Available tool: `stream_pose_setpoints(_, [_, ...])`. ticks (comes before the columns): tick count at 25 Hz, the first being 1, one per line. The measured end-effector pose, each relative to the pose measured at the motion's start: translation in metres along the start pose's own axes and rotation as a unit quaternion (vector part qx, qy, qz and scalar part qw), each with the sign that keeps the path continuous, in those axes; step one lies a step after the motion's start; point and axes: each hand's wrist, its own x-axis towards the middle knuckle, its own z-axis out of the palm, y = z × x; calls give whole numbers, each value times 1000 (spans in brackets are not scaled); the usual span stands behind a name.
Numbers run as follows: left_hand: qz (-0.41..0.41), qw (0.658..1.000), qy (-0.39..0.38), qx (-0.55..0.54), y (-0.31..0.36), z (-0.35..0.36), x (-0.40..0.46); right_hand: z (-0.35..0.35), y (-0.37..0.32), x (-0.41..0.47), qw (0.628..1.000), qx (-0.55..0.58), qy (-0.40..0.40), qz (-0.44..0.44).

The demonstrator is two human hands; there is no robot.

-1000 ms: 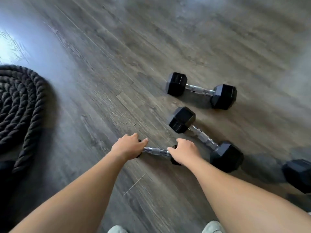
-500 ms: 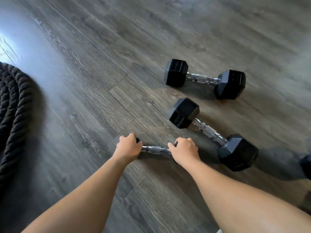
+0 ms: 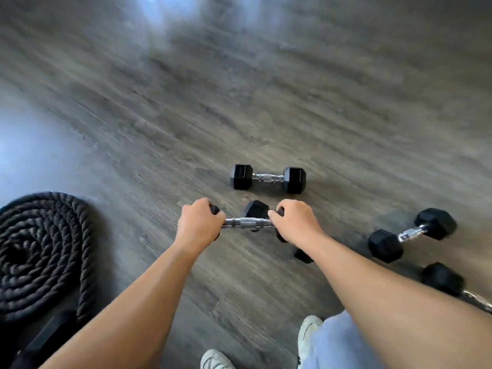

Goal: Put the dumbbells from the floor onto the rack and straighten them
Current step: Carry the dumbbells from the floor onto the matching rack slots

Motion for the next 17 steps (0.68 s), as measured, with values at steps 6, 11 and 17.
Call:
stream_pose_setpoints(6, [87, 996, -6, -1, 176, -154, -120, -212, -72, -142, 995, 36, 88, -5])
stream_pose_setpoints(11, [204, 977, -30, 48, 283, -211, -179, -315, -77, -233, 980, 68, 188, 13])
stream_pose_setpoints(17, [354, 923, -124, 88, 359, -205, -261, -363, -41, -358, 934, 118, 326, 85])
